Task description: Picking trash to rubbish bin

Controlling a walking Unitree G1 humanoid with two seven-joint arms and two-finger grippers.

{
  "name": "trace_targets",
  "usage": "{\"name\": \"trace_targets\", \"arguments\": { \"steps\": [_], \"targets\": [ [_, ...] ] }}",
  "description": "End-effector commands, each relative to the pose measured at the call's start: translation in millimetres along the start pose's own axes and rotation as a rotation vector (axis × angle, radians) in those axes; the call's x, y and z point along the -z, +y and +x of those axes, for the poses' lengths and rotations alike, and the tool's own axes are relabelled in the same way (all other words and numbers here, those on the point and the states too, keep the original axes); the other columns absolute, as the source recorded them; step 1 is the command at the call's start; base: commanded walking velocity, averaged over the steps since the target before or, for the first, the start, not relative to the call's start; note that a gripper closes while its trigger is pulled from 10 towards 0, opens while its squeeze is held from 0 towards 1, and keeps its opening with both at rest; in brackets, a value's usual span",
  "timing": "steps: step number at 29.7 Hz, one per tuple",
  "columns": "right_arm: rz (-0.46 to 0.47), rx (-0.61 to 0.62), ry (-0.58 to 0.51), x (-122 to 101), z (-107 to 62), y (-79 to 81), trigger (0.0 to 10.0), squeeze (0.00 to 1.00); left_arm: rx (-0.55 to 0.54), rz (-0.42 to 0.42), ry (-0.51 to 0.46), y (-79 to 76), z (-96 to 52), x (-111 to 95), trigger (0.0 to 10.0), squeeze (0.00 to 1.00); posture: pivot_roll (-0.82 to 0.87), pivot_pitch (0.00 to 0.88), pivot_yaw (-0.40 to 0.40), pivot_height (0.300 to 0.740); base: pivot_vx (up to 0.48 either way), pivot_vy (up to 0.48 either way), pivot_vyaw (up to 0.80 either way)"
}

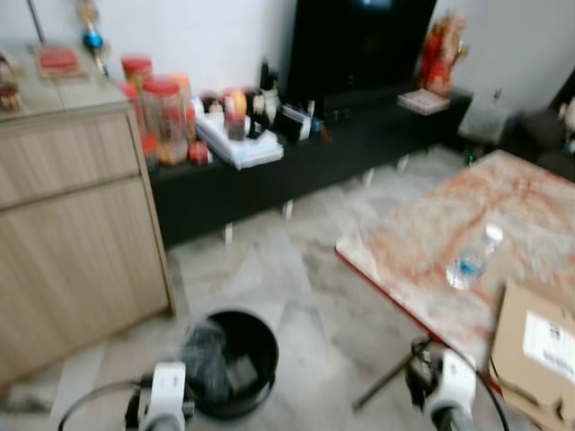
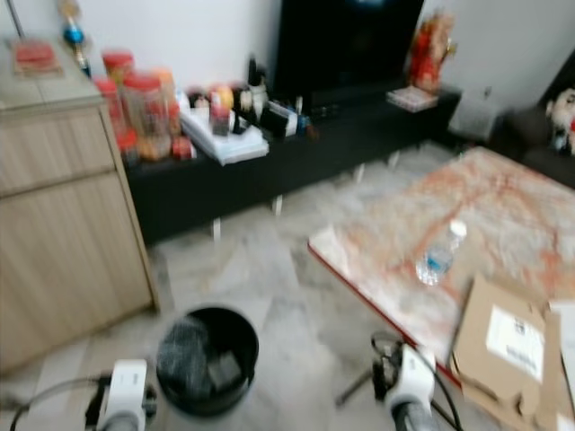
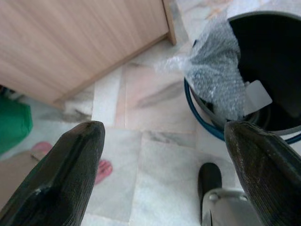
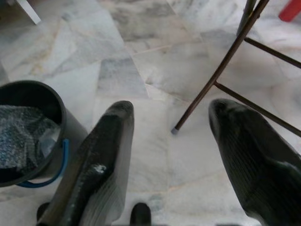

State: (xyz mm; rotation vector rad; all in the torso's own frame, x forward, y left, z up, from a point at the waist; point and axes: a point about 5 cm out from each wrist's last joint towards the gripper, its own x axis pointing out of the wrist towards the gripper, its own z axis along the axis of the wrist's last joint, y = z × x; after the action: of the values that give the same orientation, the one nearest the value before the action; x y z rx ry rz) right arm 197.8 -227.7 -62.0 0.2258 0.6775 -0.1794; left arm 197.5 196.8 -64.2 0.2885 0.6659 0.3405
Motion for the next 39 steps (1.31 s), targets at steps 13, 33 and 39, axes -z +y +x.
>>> {"name": "trace_targets", "arguments": {
  "steps": [13,33,39],
  "targets": [
    [0.012,0.026,-0.023,-7,-0.5,-10.4,10.0,0.00,0.035,-0.005,-0.042,-10.9,0.8,-12,10.0,0.00,0.07,0.000,-0.147,0.740,0.000,0.000,0.00],
    [0.064,0.024,-0.014,2,-0.4,1.2,10.0,0.00,0.064,0.039,-0.080,-8.5,4.9,-21,10.0,0.00,0.09,0.000,-0.075,0.740,0.000,0.000,0.00],
    [0.083,0.027,-0.014,4,-0.5,4.1,10.0,0.00,0.069,0.042,-0.087,-6.5,6.6,-23,10.0,0.00,0.09,0.000,-0.066,0.740,0.000,0.000,0.00]
  ]
}}
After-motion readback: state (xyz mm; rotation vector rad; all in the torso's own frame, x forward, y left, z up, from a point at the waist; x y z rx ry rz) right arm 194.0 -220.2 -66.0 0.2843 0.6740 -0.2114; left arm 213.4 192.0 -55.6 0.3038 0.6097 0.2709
